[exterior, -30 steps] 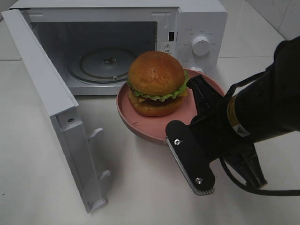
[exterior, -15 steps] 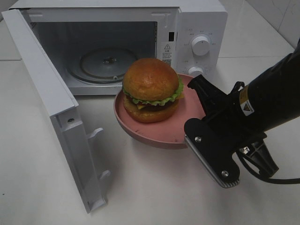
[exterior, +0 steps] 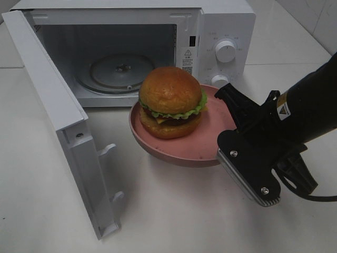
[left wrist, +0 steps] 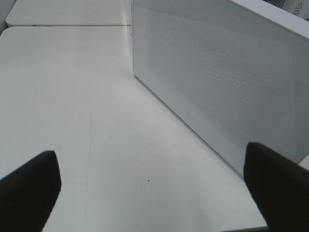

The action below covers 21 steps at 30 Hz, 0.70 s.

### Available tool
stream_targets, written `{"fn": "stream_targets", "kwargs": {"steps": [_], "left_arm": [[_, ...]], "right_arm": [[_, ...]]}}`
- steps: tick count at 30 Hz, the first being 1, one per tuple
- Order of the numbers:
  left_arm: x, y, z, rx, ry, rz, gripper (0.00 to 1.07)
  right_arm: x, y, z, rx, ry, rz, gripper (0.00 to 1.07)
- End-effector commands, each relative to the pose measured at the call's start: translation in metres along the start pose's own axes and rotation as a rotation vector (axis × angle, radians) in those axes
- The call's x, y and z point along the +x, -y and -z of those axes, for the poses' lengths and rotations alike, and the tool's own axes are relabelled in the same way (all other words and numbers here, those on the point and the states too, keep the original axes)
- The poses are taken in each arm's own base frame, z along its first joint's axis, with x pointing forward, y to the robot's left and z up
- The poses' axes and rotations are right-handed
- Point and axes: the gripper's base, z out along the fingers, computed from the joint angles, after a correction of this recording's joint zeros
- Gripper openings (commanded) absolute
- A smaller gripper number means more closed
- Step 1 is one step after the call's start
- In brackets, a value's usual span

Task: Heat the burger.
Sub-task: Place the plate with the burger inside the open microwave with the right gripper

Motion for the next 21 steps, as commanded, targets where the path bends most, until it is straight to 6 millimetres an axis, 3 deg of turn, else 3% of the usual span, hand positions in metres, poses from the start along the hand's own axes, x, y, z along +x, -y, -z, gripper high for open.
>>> {"fn": "stream_targets", "kwargs": {"steps": [1, 15, 21], "left_arm": [[0.002, 0.000, 0.002, 0.003, 0.027, 0.002, 0.98], [0.002, 0.000, 0.002, 0.003, 0.027, 0.002, 0.98], [0.002, 0.000, 0.002, 0.003, 0.027, 0.002, 0.98]], "right_arm": [[0.000, 0.011, 0.004, 0.110, 0.000, 0.003, 0.00], [-0.009, 0.019, -0.005, 0.165, 0.007, 0.029, 0.00], [-0.012, 0.032, -0.009, 0.182, 0.013, 0.013, 0.00]]}}
